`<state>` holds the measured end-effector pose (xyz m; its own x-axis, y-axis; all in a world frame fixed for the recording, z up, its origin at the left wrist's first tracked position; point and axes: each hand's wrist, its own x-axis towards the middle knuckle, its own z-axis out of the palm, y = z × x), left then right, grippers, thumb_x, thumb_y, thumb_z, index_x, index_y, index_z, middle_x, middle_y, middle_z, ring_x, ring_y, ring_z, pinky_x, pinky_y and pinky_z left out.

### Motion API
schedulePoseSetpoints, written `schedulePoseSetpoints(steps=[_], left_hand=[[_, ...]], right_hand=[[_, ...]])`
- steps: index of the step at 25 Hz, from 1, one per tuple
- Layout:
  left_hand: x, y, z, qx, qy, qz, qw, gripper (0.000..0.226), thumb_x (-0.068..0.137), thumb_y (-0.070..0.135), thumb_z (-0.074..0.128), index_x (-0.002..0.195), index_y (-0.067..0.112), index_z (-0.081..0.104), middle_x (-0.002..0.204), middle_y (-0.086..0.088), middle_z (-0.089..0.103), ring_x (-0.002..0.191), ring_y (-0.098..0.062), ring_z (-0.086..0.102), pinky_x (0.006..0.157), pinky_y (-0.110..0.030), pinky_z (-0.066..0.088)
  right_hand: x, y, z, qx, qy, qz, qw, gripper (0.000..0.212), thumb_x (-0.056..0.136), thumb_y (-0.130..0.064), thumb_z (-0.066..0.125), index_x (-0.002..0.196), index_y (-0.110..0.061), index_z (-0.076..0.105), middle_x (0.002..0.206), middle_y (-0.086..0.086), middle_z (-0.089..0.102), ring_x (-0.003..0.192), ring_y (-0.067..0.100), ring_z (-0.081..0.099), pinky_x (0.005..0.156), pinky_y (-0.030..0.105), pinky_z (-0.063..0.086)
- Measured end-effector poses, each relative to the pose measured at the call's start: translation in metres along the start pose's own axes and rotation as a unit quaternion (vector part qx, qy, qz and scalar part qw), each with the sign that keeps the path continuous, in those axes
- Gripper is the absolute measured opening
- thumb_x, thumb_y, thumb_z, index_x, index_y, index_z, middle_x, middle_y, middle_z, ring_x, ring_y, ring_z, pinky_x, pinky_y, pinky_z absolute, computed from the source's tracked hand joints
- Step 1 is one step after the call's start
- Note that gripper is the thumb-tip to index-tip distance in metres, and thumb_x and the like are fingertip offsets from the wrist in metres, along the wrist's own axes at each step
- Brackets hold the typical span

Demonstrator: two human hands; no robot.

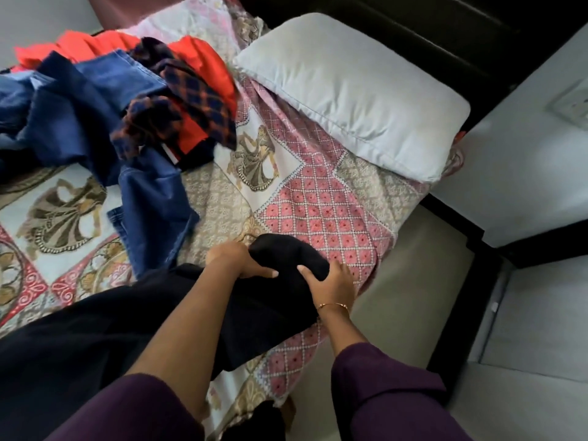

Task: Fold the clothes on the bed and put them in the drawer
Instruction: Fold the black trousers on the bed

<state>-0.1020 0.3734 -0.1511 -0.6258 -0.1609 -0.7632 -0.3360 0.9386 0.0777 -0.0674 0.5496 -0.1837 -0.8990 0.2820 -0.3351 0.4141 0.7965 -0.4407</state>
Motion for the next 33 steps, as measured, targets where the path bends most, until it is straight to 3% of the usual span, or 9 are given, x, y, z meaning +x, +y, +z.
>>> schedulePoseSetpoints(steps=[4, 7, 12, 16, 19, 23, 27, 29, 33], left_hand=[[-0.002, -0.004, -0.015, -0.057, -0.192, 0.030, 0.979, 0.071, 0.073, 0.045, 0.076, 0.130, 0.009, 0.053, 0.126, -0.007, 0.059, 0.112, -0.028, 0.058, 0.098, -0.038, 0.045], [-0.019, 0.002, -0.035, -0.272, -0.207, 0.078, 0.937, 0.022, 0.083, 0.010, 0.068, 0.105, 0.009, 0.063, 0.094, -0.008, 0.068, 0.084, -0.027, 0.065, 0.081, -0.037, 0.053], [-0.002, 0.012, -0.083, -0.444, 0.073, 0.155, 0.879, 0.031, 0.080, 0.014, 0.073, 0.108, 0.007, 0.062, 0.101, -0.010, 0.066, 0.082, -0.021, 0.063, 0.080, -0.031, 0.049], [0.027, 0.005, -0.072, -0.212, 0.377, 0.044, 0.901, 0.071, 0.079, 0.033, 0.073, 0.138, 0.013, 0.037, 0.132, -0.016, 0.045, 0.122, -0.035, 0.041, 0.101, -0.046, 0.036], [0.026, -0.005, -0.034, -0.104, 0.446, 0.096, 0.884, 0.050, 0.084, 0.030, 0.063, 0.125, 0.004, 0.050, 0.126, -0.021, 0.046, 0.114, -0.041, 0.044, 0.094, -0.051, 0.038], [0.028, -0.023, 0.007, 0.010, 0.448, 0.202, 0.871, 0.052, 0.086, 0.050, 0.041, 0.094, 0.006, 0.067, 0.109, -0.016, 0.062, 0.111, -0.039, 0.055, 0.098, -0.052, 0.034], [0.023, -0.041, 0.027, 0.081, 0.436, 0.200, 0.874, 0.079, 0.088, 0.069, 0.021, 0.123, 0.009, 0.059, 0.139, -0.018, 0.047, 0.135, -0.040, 0.033, 0.109, -0.059, 0.016], [0.020, -0.044, 0.026, 0.083, 0.428, 0.212, 0.875, 0.085, 0.086, 0.074, 0.014, 0.135, 0.013, 0.047, 0.148, -0.018, 0.036, 0.139, -0.040, 0.024, 0.109, -0.061, 0.014], [0.016, -0.037, 0.032, 0.078, 0.350, 0.213, 0.909, 0.096, 0.076, 0.083, 0.009, 0.147, 0.021, 0.025, 0.157, -0.014, 0.015, 0.144, -0.036, 0.006, 0.111, -0.061, 0.004]], right_hand=[[0.011, -0.006, -0.017, 0.116, -0.129, -0.010, 0.985, 0.042, 0.074, -0.045, 0.075, 0.092, -0.008, 0.066, 0.079, -0.001, 0.060, 0.077, 0.018, 0.056, 0.060, 0.024, 0.039], [0.020, -0.015, -0.035, 0.185, -0.076, -0.027, 0.979, 0.036, 0.075, -0.038, 0.076, 0.086, -0.005, 0.067, 0.076, 0.003, 0.062, 0.075, 0.019, 0.057, 0.061, 0.026, 0.041], [0.058, -0.083, -0.074, 0.179, 0.162, -0.138, 0.960, 0.050, 0.075, -0.042, 0.074, 0.108, -0.006, 0.061, 0.100, 0.010, 0.065, 0.089, 0.024, 0.060, 0.067, 0.028, 0.040], [0.082, -0.090, -0.060, 0.162, 0.062, -0.045, 0.984, 0.065, 0.083, -0.026, 0.069, 0.136, -0.008, 0.035, 0.137, 0.016, 0.036, 0.119, 0.032, 0.046, 0.095, 0.037, 0.040], [0.068, -0.067, -0.025, 0.169, -0.012, 0.125, 0.978, 0.054, 0.091, -0.023, 0.058, 0.135, -0.003, 0.033, 0.142, 0.020, 0.033, 0.125, 0.036, 0.043, 0.098, 0.037, 0.038], [0.047, -0.060, 0.000, 0.262, -0.044, 0.208, 0.941, 0.048, 0.094, -0.038, 0.050, 0.114, 0.005, 0.055, 0.119, 0.018, 0.060, 0.110, 0.033, 0.056, 0.088, 0.035, 0.042], [0.035, -0.075, 0.014, 0.486, -0.107, 0.199, 0.844, 0.051, 0.082, -0.015, 0.070, 0.126, -0.002, 0.049, 0.124, 0.011, 0.058, 0.108, 0.026, 0.059, 0.095, 0.042, 0.049], [0.039, -0.079, 0.008, 0.576, -0.065, 0.177, 0.795, 0.037, 0.081, 0.007, 0.059, 0.114, -0.006, 0.052, 0.113, 0.015, 0.062, 0.092, 0.028, 0.062, 0.081, 0.041, 0.054], [0.036, -0.068, -0.008, 0.651, -0.071, 0.169, 0.737, 0.031, 0.083, 0.013, 0.043, 0.090, -0.014, 0.055, 0.088, 0.004, 0.061, 0.077, 0.019, 0.058, 0.064, 0.029, 0.049]])
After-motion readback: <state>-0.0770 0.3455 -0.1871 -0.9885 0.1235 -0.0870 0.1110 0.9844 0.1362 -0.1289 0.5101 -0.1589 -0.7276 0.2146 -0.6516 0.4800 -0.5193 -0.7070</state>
